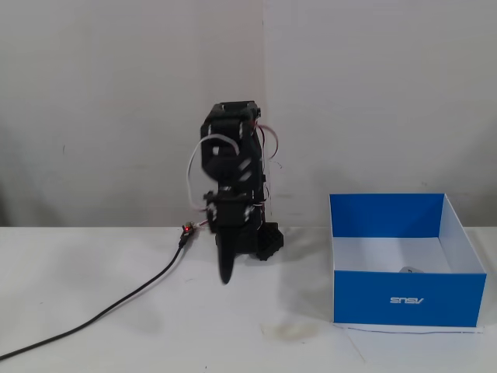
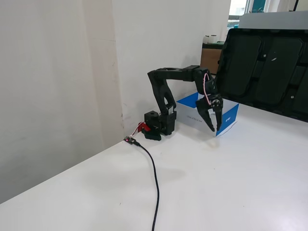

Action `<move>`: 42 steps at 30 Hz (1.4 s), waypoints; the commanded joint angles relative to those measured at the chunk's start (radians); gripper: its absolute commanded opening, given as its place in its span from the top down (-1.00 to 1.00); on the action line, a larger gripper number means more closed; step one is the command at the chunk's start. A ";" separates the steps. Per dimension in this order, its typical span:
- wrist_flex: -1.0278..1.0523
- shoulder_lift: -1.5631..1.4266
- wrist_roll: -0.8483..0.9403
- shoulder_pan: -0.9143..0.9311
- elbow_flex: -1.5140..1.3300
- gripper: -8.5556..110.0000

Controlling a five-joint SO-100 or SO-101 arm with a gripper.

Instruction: Pick the gray block and keep it in the box.

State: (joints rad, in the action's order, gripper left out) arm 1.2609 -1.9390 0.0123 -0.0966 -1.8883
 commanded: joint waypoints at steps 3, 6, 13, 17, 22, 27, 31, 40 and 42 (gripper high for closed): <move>-0.206 -0.249 0.006 0.034 -0.324 0.84; -0.288 -0.411 -0.002 0.017 -0.503 0.84; -0.318 -0.692 -0.012 -0.021 -0.762 0.84; -0.330 -0.770 -0.012 -0.012 -0.847 0.84; -0.313 -0.914 -0.012 -0.014 -0.966 0.84; -0.241 -1.126 -0.012 -0.006 -1.057 0.84; -0.123 -1.359 -0.014 -0.002 -1.104 0.85; -0.072 -1.448 -0.041 0.052 -1.120 0.84; -0.072 -1.450 -0.041 0.054 -1.120 0.81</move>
State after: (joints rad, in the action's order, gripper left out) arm 1.1873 -3.3057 -0.0230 -0.0506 -3.0051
